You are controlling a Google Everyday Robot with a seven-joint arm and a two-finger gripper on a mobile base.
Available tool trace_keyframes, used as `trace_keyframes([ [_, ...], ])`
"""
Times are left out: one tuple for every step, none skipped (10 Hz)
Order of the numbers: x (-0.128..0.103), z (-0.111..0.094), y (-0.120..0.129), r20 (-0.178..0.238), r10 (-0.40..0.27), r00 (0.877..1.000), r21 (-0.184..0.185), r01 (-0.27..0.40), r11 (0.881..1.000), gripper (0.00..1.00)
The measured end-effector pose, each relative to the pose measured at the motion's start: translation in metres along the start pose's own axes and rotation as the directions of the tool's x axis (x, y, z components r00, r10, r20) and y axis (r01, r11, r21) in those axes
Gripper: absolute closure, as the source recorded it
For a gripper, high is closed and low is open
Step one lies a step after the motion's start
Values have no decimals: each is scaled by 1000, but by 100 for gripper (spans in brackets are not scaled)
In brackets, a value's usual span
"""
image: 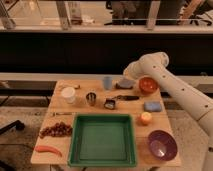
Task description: Wipe red bowl with sponge
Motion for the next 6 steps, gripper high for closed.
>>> trace_keyframes([
  [14,-10,15,-32,16,999,-12,-17,1000,89],
  [22,-15,23,-51,25,998,-19,-26,999,89],
  [31,-18,31,-68,32,997,-27,-34,999,89],
  [37,-16,37,-79,36,996,-38,-39,998,89],
  [43,-13,40,-87,39,995,-46,-43,998,89],
  [48,-10,45,-94,45,995,-52,-50,997,89],
])
